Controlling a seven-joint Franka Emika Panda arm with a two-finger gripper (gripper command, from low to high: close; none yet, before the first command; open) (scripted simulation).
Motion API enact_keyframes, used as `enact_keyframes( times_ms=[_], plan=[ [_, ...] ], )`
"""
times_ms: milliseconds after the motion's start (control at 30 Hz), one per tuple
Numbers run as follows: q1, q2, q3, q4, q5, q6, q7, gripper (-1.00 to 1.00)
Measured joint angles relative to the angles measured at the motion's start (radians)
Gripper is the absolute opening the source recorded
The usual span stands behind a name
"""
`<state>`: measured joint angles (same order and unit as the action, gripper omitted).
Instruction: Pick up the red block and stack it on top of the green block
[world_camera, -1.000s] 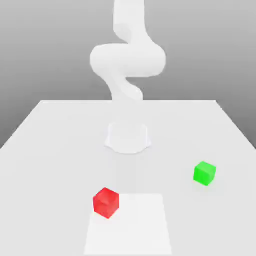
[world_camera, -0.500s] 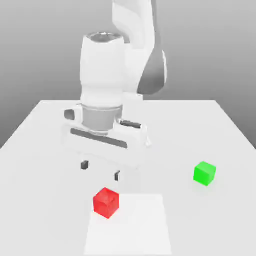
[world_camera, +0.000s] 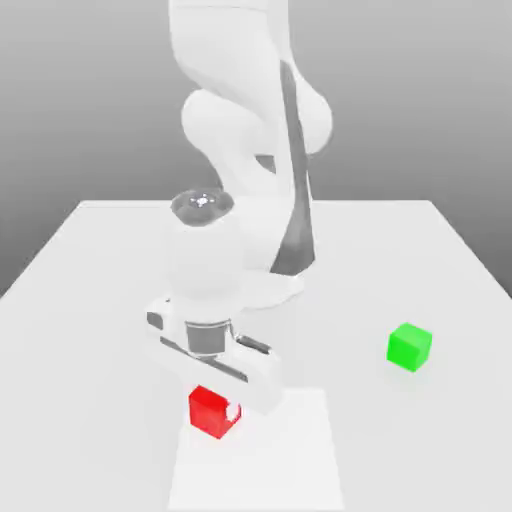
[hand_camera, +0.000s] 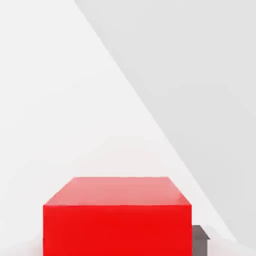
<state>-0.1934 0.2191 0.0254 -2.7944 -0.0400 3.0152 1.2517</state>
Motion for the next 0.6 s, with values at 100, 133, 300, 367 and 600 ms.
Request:
enact_keyframes(
  times_ms=[100, 133, 300, 367, 600],
  plan=[
    [-0.009, -0.088, 0.014, -0.011, 0.021, -0.075, -0.014, -1.00],
    [-0.010, -0.122, 0.017, -0.016, 0.028, -0.104, -0.019, -1.00],
    [0.058, -0.273, 0.056, -0.042, 0.067, -0.228, -0.047, -1.00],
    [0.122, -0.314, 0.093, -0.051, 0.096, -0.255, -0.067, -1.00],
    [0.374, -0.432, 0.234, -0.091, 0.198, -0.325, -0.135, -1.00]
  ],
)
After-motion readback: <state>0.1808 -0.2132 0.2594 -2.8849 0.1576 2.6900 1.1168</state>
